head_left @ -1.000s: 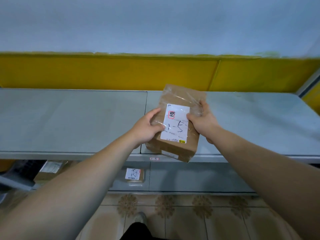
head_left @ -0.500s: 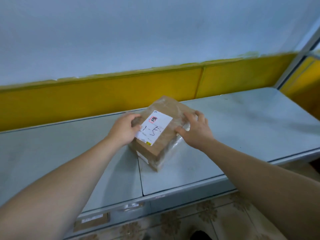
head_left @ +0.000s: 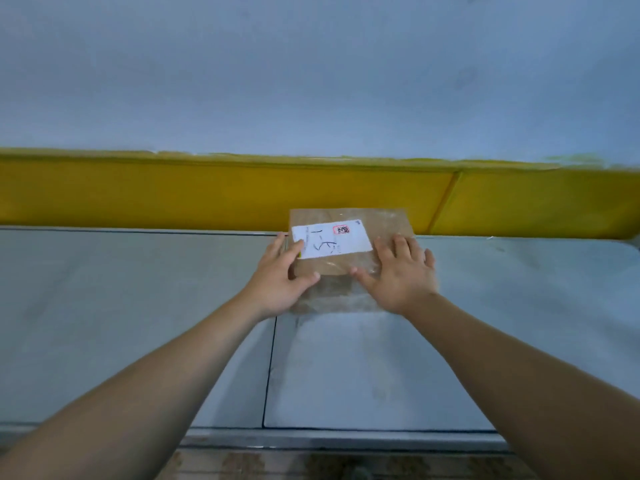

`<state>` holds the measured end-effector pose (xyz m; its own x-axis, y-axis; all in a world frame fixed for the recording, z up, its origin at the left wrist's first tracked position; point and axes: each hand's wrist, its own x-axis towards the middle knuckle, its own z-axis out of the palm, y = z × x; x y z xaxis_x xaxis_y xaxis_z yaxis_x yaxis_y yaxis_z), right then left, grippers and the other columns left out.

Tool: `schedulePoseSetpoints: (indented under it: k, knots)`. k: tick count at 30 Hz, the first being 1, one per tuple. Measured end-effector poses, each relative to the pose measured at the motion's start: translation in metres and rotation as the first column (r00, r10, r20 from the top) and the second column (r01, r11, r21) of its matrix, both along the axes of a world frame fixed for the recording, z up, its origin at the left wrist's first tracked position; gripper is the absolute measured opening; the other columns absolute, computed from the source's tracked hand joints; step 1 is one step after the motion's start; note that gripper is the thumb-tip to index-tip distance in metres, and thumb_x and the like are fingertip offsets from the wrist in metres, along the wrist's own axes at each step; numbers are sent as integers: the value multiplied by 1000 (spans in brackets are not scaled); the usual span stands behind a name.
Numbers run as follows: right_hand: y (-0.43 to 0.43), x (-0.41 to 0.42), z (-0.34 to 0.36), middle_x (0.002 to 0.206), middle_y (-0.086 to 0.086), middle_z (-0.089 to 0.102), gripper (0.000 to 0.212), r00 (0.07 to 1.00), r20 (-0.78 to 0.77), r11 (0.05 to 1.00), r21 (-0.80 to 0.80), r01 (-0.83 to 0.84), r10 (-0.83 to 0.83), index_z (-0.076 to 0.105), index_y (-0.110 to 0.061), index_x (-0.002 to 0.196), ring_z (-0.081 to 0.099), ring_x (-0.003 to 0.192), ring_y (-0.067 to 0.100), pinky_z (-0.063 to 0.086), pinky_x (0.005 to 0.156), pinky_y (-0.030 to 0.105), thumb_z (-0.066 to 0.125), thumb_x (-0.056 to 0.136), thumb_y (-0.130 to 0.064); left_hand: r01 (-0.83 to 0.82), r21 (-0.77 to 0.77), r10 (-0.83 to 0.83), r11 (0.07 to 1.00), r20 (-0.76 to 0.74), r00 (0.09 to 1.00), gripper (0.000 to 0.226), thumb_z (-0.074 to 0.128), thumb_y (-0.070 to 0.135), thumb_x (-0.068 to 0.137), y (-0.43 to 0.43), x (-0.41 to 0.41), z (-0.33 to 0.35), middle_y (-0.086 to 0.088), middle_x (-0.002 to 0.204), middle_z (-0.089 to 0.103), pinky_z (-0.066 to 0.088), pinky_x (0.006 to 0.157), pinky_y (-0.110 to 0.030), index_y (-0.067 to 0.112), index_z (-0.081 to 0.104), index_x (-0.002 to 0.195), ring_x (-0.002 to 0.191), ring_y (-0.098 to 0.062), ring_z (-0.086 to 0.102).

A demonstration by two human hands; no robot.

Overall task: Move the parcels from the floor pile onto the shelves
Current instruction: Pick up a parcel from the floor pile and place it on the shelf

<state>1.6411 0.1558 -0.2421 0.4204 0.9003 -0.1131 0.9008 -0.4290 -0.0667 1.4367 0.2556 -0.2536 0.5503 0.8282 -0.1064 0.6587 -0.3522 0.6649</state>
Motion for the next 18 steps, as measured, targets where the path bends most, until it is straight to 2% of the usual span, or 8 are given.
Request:
schedulePoseSetpoints:
  k: [2, 4, 7, 9, 11, 14, 18]
  knots:
    - [11, 1, 5, 164, 10, 6, 91, 1000, 12, 1000, 0, 6, -6, 16, -21, 156, -7, 151, 32, -2, 119, 55, 19, 86, -80, -2, -20, 2, 1000, 19, 1000, 70, 51, 46, 95, -2, 1, -3, -2, 163, -2, 7, 121, -40, 30, 17, 154, 149, -17, -5]
    - [15, 1, 7, 165, 6, 1, 88, 997, 2, 997, -19, -74, 74, 9, -31, 157, -10, 150, 34, -5, 118, 58, 17, 85, -82, -71, -16, 70, 997, -34, 997, 66, 40, 51, 97, -1, -8, -14, -3, 163, 2, 8, 121, -43, 31, 15, 155, 150, -18, -3]
    - [18, 3, 6, 166, 1, -2, 82, 985, 19, 981, -98, -169, 172, 0, -43, 155, -7, 150, 36, -3, 117, 61, 15, 85, -83, -138, 30, 141, 990, -322, 936, 70, 29, 63, 94, 0, -32, -40, -1, 163, 1, 8, 119, -51, 31, 11, 154, 150, -23, -4]
    - [22, 7, 5, 166, -1, -3, 79, 979, 31, 974, -108, -197, 201, 0, -44, 154, -7, 151, 35, -2, 118, 60, 16, 87, -81, -139, 14, 127, 990, -506, 853, 72, 21, 68, 93, -2, -47, -57, 2, 163, -7, 3, 118, -55, 35, 4, 154, 149, -25, -10]
    - [27, 10, 5, 166, -2, -4, 75, 973, 51, 969, -114, -221, 227, 0, -44, 154, -7, 151, 34, -1, 118, 59, 16, 89, -78, -139, 0, 109, 990, -621, 776, 74, 16, 73, 90, -6, -60, -71, 4, 162, -14, 1, 115, -60, 37, -3, 153, 148, -28, -15]
    - [36, 14, 3, 166, -2, -2, 73, 964, 77, 963, -111, -244, 253, 1, -45, 154, -6, 151, 33, 0, 118, 58, 15, 90, -77, -158, 4, 117, 987, -690, 714, 79, 12, 78, 86, -7, -76, -87, 4, 160, -21, -1, 112, -64, 40, -11, 151, 146, -31, -20]
    - [52, 12, -2, 165, -1, 2, 74, 965, 107, 969, -86, -231, 239, 4, -43, 154, -2, 151, 33, 3, 118, 58, 15, 89, -76, -170, 26, 144, 985, -667, 731, 79, 12, 80, 84, -7, -83, -98, 4, 159, -25, -3, 113, -65, 43, -15, 149, 145, -30, -23]
